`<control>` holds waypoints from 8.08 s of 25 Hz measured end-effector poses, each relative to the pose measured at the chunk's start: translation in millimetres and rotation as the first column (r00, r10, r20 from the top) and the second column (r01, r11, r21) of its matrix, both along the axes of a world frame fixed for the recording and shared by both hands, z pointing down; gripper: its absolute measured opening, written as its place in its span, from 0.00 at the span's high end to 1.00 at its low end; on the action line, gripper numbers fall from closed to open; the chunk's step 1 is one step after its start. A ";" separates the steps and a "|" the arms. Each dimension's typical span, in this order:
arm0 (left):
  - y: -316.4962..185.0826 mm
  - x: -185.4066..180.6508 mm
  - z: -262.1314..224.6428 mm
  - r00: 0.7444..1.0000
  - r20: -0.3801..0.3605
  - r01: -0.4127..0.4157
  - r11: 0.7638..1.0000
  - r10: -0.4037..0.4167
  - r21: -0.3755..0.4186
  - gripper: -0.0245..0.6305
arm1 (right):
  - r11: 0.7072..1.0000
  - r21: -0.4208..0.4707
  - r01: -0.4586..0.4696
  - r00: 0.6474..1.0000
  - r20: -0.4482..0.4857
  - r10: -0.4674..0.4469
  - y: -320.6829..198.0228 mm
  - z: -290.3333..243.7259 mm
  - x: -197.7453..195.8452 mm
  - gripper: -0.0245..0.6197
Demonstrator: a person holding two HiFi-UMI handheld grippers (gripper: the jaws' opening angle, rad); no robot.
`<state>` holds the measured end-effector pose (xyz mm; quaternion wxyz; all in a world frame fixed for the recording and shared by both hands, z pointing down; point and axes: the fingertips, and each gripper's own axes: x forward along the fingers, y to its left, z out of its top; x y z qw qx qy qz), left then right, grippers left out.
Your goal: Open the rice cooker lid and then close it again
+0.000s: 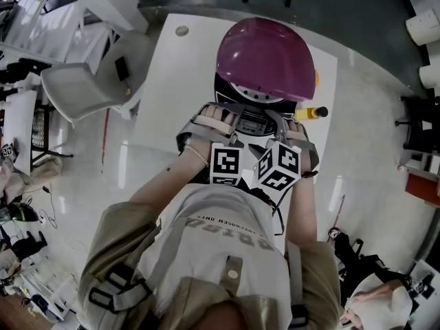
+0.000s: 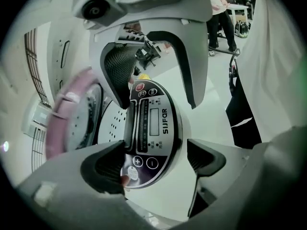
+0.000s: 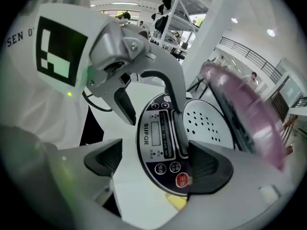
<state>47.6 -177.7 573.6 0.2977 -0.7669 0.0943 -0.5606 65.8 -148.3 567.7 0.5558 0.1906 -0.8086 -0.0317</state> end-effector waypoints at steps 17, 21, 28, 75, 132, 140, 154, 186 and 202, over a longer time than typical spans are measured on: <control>0.4 3.3 -3.4 0.998 -0.067 0.011 0.997 -0.016 -0.071 0.31 | 0.999 -0.020 -0.029 0.997 0.072 0.030 -3.7 -4.6 -0.7 0.31; 0.1 3.8 -3.4 0.997 -0.078 0.010 0.996 -0.017 -0.083 0.31 | 0.999 -0.019 -0.039 0.995 0.095 0.041 -5.3 -5.5 -0.9 0.31; 1.4 4.6 -2.5 0.994 -0.109 0.019 0.993 -0.032 -0.118 0.31 | 0.999 -0.008 -0.053 0.990 0.128 0.054 -5.5 -3.3 -2.8 0.31; -151.8 -15.9 -192.5 0.817 -0.550 0.165 0.984 -0.173 -0.065 0.32 | 0.821 0.458 -0.341 0.882 0.458 0.110 -143.0 -210.0 112.0 0.31; -314.4 -4.1 -209.0 0.827 -0.526 0.189 0.979 -0.199 -0.073 0.31 | 0.885 0.351 -0.307 0.871 0.479 0.112 -297.8 -220.6 132.9 0.30; -306.1 -7.2 -208.7 0.846 -0.500 0.179 0.982 -0.182 -0.054 0.31 | 0.889 0.347 -0.298 0.878 0.465 0.112 -290.9 -220.8 132.0 0.30; -277.0 -15.7 -203.6 0.867 -0.471 0.165 0.986 -0.163 -0.038 0.30 | 0.889 0.355 -0.289 0.886 0.450 0.109 -263.1 -216.3 126.0 0.30; -195.2 -36.0 -176.8 0.898 -0.416 0.140 0.989 -0.142 -0.036 0.30 | 0.900 0.351 -0.258 0.904 0.416 0.097 -179.9 -185.5 107.8 0.30; -173.3 -41.6 -166.9 0.901 -0.414 0.126 0.991 -0.130 -0.036 0.30 | 0.914 0.352 -0.203 0.932 0.356 0.070 -158.1 -173.3 104.0 0.30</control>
